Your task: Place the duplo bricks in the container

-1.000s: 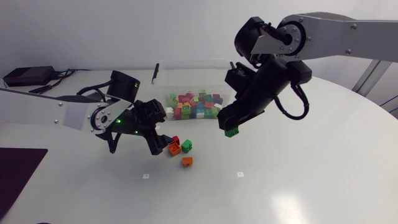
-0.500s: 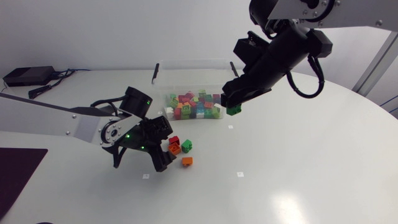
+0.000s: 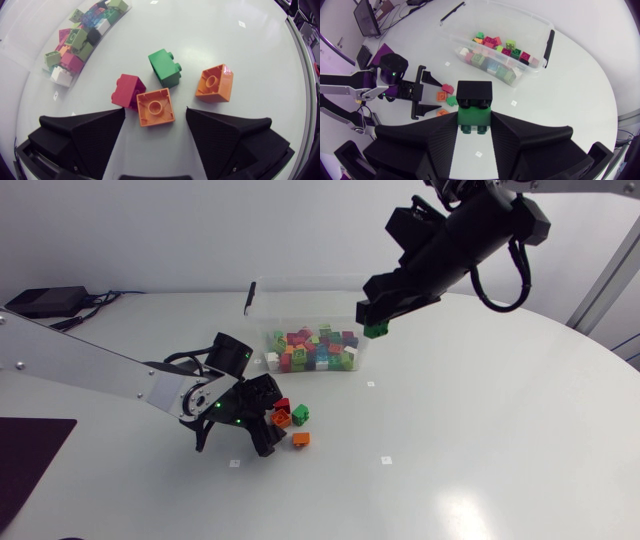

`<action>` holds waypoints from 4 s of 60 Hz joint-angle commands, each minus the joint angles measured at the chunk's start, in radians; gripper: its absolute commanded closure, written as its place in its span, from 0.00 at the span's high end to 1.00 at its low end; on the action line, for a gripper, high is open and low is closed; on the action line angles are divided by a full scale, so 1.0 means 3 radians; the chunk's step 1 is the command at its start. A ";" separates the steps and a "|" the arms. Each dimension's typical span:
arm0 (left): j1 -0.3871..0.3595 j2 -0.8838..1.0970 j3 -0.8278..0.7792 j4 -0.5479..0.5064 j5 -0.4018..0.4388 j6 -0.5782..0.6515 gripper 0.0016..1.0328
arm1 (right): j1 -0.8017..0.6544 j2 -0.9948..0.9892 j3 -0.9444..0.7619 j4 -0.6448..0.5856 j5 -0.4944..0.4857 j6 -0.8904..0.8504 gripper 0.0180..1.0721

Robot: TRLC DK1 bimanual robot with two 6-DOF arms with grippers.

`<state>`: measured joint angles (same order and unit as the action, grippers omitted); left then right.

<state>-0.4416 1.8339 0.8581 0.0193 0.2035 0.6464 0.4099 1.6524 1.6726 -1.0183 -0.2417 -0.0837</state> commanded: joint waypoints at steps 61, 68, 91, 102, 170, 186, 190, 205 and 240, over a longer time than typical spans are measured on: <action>0.0229 -0.1322 -0.0161 -0.0806 0.0354 0.0090 0.21 | -0.0180 0.1927 0.2079 0.0234 -0.0140 0.0069 0.38; 0.0286 -0.1322 0.0023 -0.0862 0.0360 0.0080 0.21 | -0.0200 0.2070 0.2228 0.0209 -0.0059 0.0069 0.57; 0.0531 -0.1041 0.0893 -0.0898 0.0539 -0.0334 0.21 | -0.0195 0.1814 0.2151 0.0148 0.0039 0.0054 0.94; 0.0628 -0.0698 0.1317 -0.0801 0.0625 -0.0570 0.21 | -0.0149 0.1262 0.1312 0.0459 0.0044 0.0003 0.94; 0.0240 0.1086 0.3613 -0.1404 0.0349 -0.0820 0.95 | 0.0485 0.0040 -0.1541 0.1421 0.0233 -0.0380 0.94; 0.0373 0.0575 0.3219 -0.1649 0.0227 -0.0610 0.95 | 0.0786 0.0280 -0.1633 0.1436 0.0320 -0.0365 0.94; 0.0424 0.0381 0.3040 -0.1654 0.0222 -0.0559 0.95 | 0.0848 0.0393 -0.1536 0.1380 0.0315 -0.0299 0.94; 0.0618 -0.0361 0.2120 -0.1568 0.0227 -0.0350 0.95 | 0.1083 0.0899 -0.0799 0.0736 0.0310 0.0192 0.93; 0.0874 -0.1225 0.0704 -0.1015 0.0227 -0.0166 0.95 | 0.1195 0.1850 0.0279 -0.0072 0.0330 0.1394 0.93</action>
<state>-0.1944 1.4982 1.1233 -0.3012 0.2745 0.5701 0.7605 2.1674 1.7332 -1.0191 -0.1551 0.2764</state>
